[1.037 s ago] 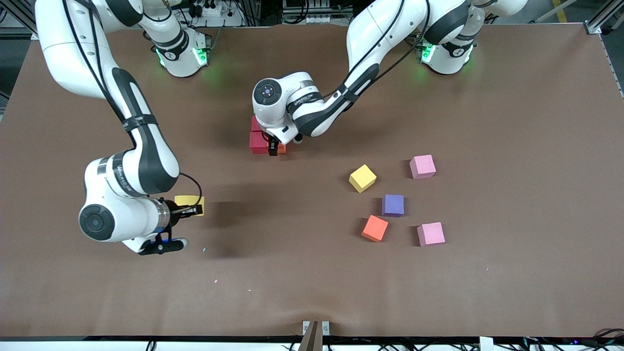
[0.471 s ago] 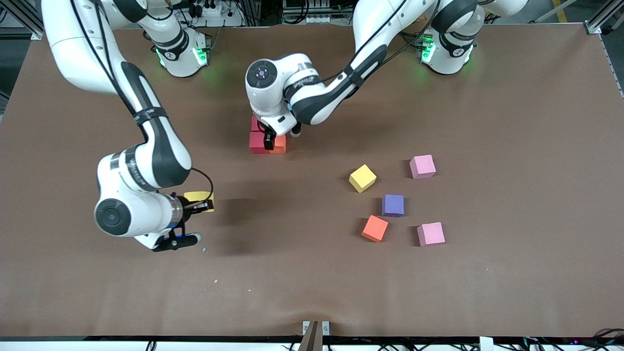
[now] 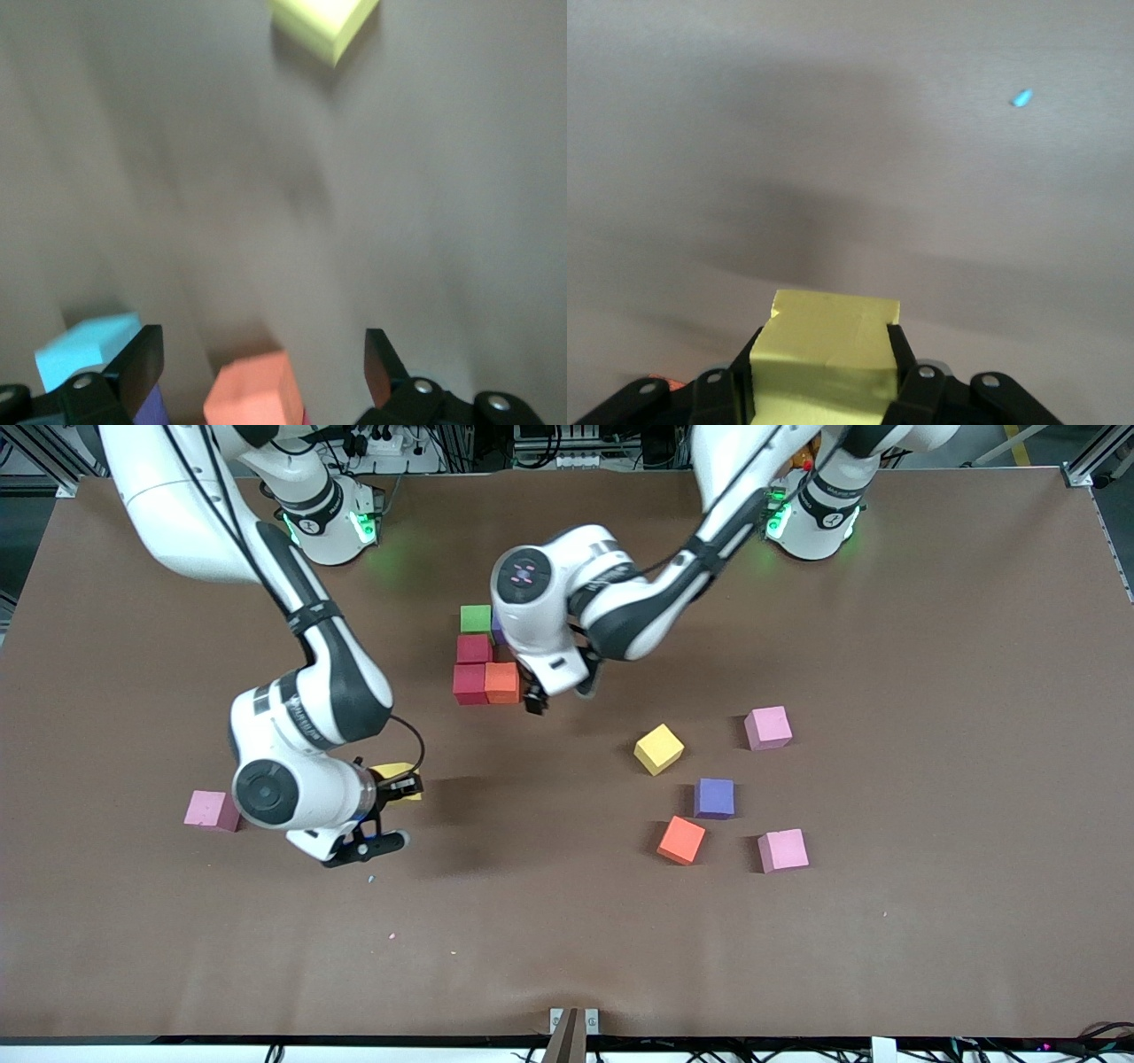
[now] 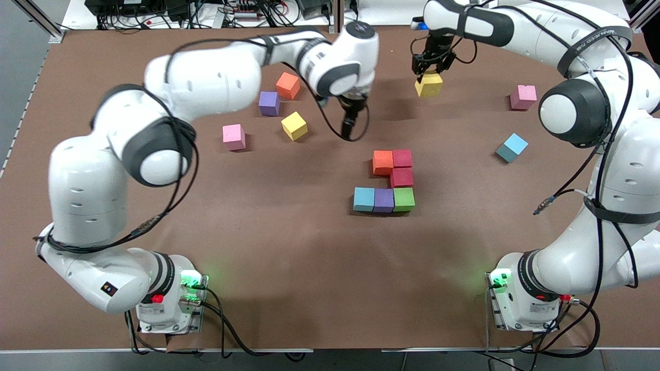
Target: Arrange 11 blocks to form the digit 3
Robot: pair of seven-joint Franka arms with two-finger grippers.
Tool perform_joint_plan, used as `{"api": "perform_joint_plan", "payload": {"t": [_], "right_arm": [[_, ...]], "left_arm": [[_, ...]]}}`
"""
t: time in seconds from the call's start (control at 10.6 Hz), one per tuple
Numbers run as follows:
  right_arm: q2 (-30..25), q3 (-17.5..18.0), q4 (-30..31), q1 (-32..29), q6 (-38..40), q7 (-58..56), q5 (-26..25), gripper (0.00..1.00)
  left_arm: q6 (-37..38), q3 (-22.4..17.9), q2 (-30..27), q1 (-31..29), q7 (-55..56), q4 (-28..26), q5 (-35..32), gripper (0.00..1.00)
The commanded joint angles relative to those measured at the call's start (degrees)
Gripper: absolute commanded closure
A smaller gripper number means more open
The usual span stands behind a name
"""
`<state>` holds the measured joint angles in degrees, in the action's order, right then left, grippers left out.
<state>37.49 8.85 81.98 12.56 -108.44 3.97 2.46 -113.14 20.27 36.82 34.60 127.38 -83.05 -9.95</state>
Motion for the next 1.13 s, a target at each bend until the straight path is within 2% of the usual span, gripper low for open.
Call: {"api": "perform_joint_plan", "payload": {"t": [0.0, 0.38, 0.57, 0.85, 1.04], "right_arm": [[-7.24, -0.15, 12.46, 1.67, -7.37, 0.86, 0.62, 0.91], [-9.63, -0.15, 22.24, 4.57, -17.57, 4.1, 0.7, 0.91], [-9.54, -0.15, 24.0, 7.03, -19.6, 8.58, 0.7, 0.91], [-9.54, -0.23, 28.31, 9.23, -25.31, 12.37, 0.7, 0.91], [-9.63, -0.23, 29.72, 10.54, -25.68, 14.39, 0.7, 0.91]], "left_arm": [[-0.59, 0.3, -7.88, -6.45, -10.26, -10.88, -0.34, 0.0], [-5.77, 0.3, -9.04, -14.9, -26.71, -17.13, -0.95, 0.0], [-6.22, 0.21, -8.43, -15.88, -31.83, -17.59, -1.04, 0.0], [-9.28, 0.21, -5.71, -16.67, -37.29, -17.59, -4.55, 0.0], [-10.26, 0.21, -3.95, -16.76, -40.62, -17.67, -4.64, 0.0]]}}
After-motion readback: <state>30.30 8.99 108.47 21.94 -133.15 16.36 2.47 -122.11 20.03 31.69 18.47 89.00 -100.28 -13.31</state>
